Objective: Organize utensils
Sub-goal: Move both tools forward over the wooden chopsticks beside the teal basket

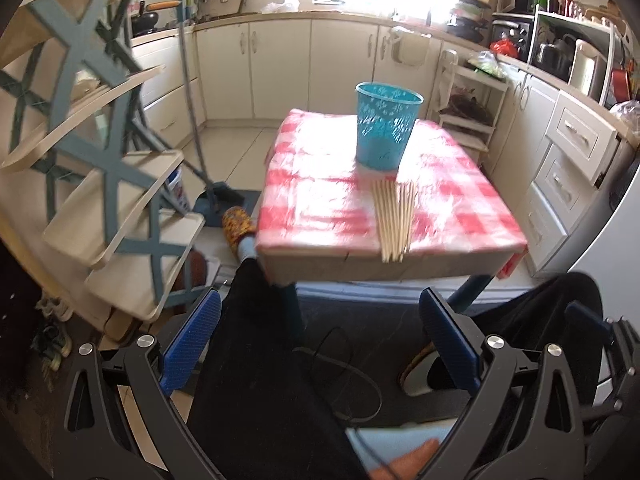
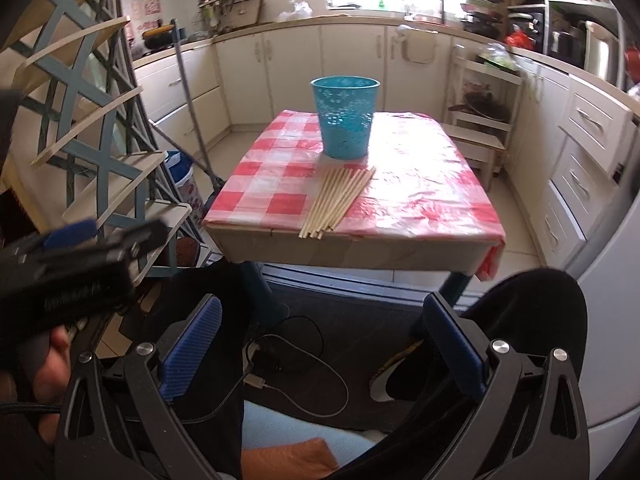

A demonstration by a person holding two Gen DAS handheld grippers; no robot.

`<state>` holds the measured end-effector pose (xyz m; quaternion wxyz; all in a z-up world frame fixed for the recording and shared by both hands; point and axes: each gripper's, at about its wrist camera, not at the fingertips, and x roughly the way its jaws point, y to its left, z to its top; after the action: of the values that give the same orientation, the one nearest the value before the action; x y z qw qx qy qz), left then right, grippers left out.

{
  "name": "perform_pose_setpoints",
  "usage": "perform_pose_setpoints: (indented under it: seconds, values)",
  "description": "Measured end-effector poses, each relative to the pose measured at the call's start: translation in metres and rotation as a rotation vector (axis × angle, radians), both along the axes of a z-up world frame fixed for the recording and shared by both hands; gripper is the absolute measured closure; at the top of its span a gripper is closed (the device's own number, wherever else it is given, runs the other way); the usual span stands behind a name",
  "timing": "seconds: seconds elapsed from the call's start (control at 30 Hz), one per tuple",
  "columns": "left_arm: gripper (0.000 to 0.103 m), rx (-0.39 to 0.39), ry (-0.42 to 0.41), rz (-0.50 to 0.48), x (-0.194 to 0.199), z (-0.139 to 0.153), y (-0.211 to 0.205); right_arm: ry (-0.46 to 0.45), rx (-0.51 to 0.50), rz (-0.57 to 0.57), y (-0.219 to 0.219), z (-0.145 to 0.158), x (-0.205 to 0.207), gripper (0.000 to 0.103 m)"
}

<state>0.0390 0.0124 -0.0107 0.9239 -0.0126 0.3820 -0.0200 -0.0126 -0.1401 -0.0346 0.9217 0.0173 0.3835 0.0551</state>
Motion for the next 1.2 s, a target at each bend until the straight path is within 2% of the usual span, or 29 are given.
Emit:
perform_pose_setpoints:
  seconds: [0.17, 0.33, 0.47, 0.6, 0.67, 0.93, 1.07, 1.2]
  values:
    - [0.008, 0.053, 0.006, 0.01, 0.062, -0.012, -0.016, -0.012, -0.016, -0.02, -0.017, -0.013, 0.038, 0.006]
    - [0.008, 0.078, 0.046, -0.013, 0.142, -0.04, -0.041, -0.006, -0.096, -0.06, -0.038, -0.033, 0.082, 0.006]
    - [0.017, 0.115, 0.124, -0.037, 0.205, -0.077, -0.066, 0.02, -0.132, -0.079, -0.055, -0.051, 0.115, 0.006]
    - [0.03, 0.108, 0.207, -0.054, 0.252, -0.11, -0.078, 0.055, -0.122, -0.099, -0.067, -0.068, 0.143, 0.006]
    - [0.033, 0.1, 0.243, -0.059, 0.272, -0.123, -0.082, 0.065, -0.111, -0.101, -0.069, -0.074, 0.15, 0.006]
    - [0.035, 0.101, 0.275, -0.097, 0.309, -0.141, -0.095, 0.109, -0.075, -0.085, -0.071, -0.094, 0.166, 0.006]
    - [0.038, 0.109, 0.278, -0.092, 0.322, -0.142, -0.096, 0.116, -0.06, -0.077, -0.07, -0.097, 0.168, 0.006]
    - [0.041, 0.082, 0.299, -0.078, 0.325, -0.141, -0.087, 0.125, -0.045, -0.083, -0.073, -0.1, 0.168, 0.006]
